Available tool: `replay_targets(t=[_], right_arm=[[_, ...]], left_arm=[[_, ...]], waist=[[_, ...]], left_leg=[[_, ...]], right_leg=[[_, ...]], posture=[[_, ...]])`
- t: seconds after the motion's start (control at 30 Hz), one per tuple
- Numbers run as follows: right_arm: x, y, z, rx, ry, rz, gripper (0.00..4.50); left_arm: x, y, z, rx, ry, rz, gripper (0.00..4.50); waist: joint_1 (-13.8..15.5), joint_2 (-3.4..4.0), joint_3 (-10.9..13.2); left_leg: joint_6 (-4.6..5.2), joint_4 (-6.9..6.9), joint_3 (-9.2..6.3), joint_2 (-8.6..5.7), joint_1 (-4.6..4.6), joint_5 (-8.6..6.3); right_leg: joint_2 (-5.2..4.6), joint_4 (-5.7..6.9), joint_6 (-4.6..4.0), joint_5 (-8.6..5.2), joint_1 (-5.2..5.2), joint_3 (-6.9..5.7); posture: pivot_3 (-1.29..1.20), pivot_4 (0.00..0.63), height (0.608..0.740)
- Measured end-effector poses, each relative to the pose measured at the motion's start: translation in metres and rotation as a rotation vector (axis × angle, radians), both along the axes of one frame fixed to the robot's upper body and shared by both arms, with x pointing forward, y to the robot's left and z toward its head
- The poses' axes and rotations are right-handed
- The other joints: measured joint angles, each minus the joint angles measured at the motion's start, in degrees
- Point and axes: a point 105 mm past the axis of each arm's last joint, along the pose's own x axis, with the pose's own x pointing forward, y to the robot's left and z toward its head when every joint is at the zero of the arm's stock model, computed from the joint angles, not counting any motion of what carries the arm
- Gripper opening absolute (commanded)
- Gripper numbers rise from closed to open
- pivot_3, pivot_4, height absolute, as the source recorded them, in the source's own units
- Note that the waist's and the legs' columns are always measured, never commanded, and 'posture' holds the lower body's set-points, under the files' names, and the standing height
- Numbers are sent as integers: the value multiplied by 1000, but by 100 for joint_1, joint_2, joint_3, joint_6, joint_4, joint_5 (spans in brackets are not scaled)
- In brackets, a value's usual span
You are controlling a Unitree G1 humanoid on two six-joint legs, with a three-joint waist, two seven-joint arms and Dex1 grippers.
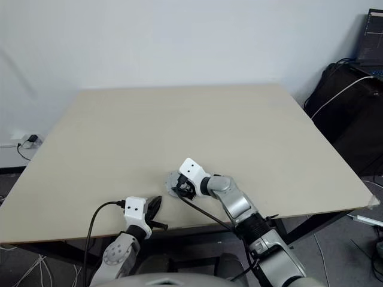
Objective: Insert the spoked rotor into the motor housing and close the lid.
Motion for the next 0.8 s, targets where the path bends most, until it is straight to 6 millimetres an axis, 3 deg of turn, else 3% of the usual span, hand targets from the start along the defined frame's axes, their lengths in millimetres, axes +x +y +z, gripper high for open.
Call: replay_targets(t=[0.37,0.8], right_arm=[[6,3,0,23,13,-78,3213],[9,5,0,-67,48,-75,3213]], left_arm=[[0,0,0,-1,0,0,0],[-1,-1,0,-2,2,-2,0]], waist=[[-7,2,-1],[-5,27,-24]], left_leg=[[0,0,0,0,-1,0],[-18,4,0,0,5,-8]], right_leg=[[0,2,0,0,-1,1],[0,4,-1,8,4,1]], posture=[[0,0,740],[0,0,740]])
